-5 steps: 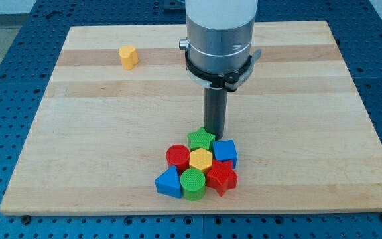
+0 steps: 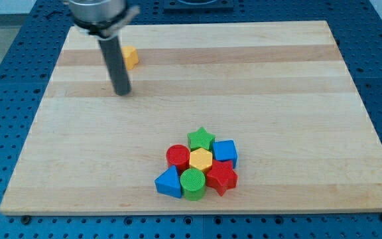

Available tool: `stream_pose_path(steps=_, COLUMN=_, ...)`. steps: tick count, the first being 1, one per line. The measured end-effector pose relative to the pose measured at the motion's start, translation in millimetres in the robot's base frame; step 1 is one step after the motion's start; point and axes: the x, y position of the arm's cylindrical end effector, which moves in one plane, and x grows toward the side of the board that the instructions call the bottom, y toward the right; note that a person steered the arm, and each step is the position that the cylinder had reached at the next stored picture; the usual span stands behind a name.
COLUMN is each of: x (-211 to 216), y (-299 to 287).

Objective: Push yellow heart towards the top center

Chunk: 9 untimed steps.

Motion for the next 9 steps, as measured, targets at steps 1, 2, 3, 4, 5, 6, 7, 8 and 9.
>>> stream_pose_path(steps=1, x=-31.4, y=-14.1)
stream_pose_path(steps=2, x=-51.1, y=5.4)
stream_pose_path(steps=3, x=-73.5, y=48.3)
stream_pose_path(steps=4, x=-85.8, y=68.0)
stream_pose_path(steps=5, x=-79.1, y=26.4)
stream_pose_path(steps=6, x=-75.6, y=-34.9)
stream_pose_path(steps=7, x=-94.3, y=-47.9)
stream_pose_path(steps=8, x=-114.4, y=-10.7)
stream_pose_path(steps=9, x=-107.3, y=34.1)
